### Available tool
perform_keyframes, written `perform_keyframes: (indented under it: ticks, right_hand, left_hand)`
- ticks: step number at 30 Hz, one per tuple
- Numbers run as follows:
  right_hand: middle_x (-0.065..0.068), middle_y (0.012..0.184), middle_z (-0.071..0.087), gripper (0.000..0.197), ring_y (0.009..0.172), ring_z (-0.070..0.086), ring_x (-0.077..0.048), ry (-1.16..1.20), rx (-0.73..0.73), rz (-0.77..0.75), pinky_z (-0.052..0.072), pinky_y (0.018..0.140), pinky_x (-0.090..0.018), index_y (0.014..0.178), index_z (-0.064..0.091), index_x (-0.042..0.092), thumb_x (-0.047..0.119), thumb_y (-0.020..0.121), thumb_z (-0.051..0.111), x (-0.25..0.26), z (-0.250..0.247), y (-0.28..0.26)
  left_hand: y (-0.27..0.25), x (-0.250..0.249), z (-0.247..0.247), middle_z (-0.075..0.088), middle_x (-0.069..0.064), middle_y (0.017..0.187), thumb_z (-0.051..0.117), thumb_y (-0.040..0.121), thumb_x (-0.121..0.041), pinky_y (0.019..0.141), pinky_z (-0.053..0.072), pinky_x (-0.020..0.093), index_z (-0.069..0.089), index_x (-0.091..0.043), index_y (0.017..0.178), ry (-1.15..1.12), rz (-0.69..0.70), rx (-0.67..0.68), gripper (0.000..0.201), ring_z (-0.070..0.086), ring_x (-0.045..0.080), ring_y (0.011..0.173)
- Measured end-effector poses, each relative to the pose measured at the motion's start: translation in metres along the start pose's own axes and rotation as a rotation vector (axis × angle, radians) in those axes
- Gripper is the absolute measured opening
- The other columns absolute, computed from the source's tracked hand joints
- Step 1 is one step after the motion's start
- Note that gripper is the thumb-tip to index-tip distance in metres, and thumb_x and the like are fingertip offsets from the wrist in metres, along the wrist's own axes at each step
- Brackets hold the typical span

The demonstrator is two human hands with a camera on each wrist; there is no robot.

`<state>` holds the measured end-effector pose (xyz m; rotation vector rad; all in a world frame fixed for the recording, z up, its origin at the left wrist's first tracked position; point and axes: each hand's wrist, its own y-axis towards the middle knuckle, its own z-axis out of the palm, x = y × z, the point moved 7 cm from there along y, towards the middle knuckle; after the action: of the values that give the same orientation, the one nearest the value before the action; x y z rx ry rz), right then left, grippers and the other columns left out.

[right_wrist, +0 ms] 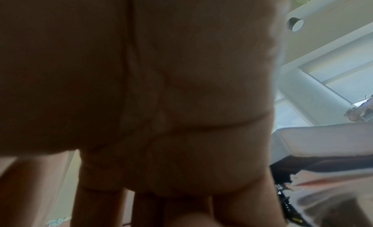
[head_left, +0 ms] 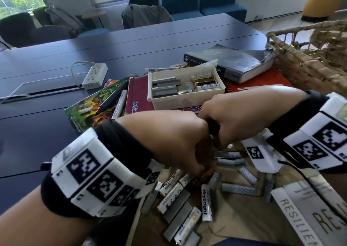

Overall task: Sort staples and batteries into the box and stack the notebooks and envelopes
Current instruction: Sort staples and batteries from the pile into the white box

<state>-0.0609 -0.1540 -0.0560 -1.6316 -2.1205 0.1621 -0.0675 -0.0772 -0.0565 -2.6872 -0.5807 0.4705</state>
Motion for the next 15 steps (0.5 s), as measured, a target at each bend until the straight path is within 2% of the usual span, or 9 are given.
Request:
perform_keyframes:
  ticks: [3,5,8,10,13,15]
  right_hand:
    - [0.011,0.074,0.067,0.027,0.064,0.06,0.006,-0.005,0.008,-0.001,0.04,0.053,-0.015,0.068,0.059,0.037,0.026,0.077,0.082,0.0,-0.001,-0.001]
    - [0.011,0.077,0.069,0.023,0.066,0.061,0.003,0.004,0.023,-0.003,0.042,0.054,-0.016,0.073,0.062,0.038,0.025,0.078,0.08,-0.001,0.0,-0.002]
    - [0.007,0.083,0.07,0.017,0.074,0.063,-0.006,0.017,0.014,-0.013,0.05,0.063,-0.026,0.084,0.068,0.035,0.024,0.078,0.078,-0.002,-0.001,-0.003]
    - [0.006,0.083,0.07,0.016,0.076,0.063,-0.009,0.027,-0.014,-0.03,0.054,0.068,-0.032,0.089,0.072,0.03,0.023,0.076,0.078,-0.003,-0.003,-0.001]
    - [0.006,0.074,0.068,0.012,0.071,0.063,-0.012,0.049,-0.073,-0.056,0.056,0.066,-0.034,0.079,0.069,0.025,0.022,0.074,0.079,-0.005,-0.008,0.002]
    - [0.005,0.069,0.066,0.011,0.067,0.064,-0.014,0.052,-0.118,-0.065,0.056,0.063,-0.035,0.075,0.066,0.024,0.022,0.077,0.077,-0.007,-0.012,0.001]
  left_hand:
    - [0.007,-0.009,0.007,0.056,-0.01,0.065,0.075,0.087,-0.047,0.055,0.042,0.02,0.062,-0.024,0.078,0.035,0.022,0.039,0.028,0.049,0.007,0.056]
    - [0.01,-0.009,0.01,0.057,-0.009,0.069,0.071,0.089,-0.048,0.059,0.044,0.023,0.058,-0.026,0.076,0.044,0.016,0.072,0.029,0.051,0.008,0.06]
    - [0.011,-0.002,0.011,0.062,-0.004,0.072,0.071,0.09,-0.039,0.063,0.052,0.032,0.054,-0.025,0.071,0.012,-0.009,0.127,0.029,0.059,0.015,0.066]
    - [0.011,-0.001,0.012,0.066,-0.002,0.079,0.072,0.088,-0.037,0.066,0.055,0.032,0.062,-0.022,0.079,0.006,-0.007,0.147,0.02,0.062,0.017,0.073]
    - [0.017,-0.006,0.014,0.069,-0.002,0.087,0.073,0.087,-0.035,0.061,0.049,0.022,0.067,-0.018,0.093,0.066,-0.006,0.179,0.019,0.063,0.015,0.078]
    - [0.022,-0.007,0.017,0.071,-0.002,0.093,0.073,0.086,-0.035,0.063,0.05,0.025,0.069,-0.018,0.098,0.121,-0.017,0.222,0.022,0.065,0.016,0.084]
